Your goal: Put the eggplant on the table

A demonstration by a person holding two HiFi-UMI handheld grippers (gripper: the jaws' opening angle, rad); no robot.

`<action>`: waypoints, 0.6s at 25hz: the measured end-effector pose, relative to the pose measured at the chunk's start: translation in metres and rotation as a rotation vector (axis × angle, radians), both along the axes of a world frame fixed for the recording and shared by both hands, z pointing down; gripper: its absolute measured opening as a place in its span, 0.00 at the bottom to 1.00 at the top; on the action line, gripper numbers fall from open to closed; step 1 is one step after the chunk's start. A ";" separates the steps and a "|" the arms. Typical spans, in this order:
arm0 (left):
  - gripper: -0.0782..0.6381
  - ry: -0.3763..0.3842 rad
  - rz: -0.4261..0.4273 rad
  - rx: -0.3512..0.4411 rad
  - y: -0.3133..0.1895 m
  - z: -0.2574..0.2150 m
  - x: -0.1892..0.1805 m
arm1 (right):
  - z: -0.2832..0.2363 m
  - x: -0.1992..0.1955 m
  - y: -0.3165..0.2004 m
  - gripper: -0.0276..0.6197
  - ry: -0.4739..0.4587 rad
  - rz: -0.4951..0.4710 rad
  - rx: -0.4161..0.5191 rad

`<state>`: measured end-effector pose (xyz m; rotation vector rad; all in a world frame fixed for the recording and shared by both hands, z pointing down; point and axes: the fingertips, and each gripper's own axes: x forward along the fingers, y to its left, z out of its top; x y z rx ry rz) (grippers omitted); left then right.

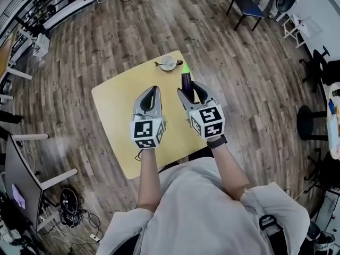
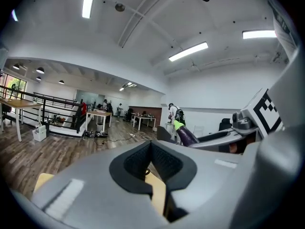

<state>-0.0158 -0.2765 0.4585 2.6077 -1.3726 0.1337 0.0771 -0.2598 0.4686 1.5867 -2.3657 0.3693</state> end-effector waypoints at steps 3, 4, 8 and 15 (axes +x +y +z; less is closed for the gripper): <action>0.12 0.006 -0.001 -0.009 -0.019 0.011 0.007 | 0.020 0.008 -0.019 0.35 0.007 -0.002 -0.052; 0.12 0.007 0.000 -0.010 -0.025 0.014 0.008 | 0.027 0.010 -0.025 0.35 0.012 -0.003 -0.068; 0.12 0.000 0.011 -0.034 -0.045 0.035 0.010 | 0.058 0.016 -0.046 0.35 0.065 0.010 -0.122; 0.12 -0.049 0.048 -0.124 -0.070 0.084 0.023 | 0.117 0.026 -0.076 0.35 0.093 0.015 -0.261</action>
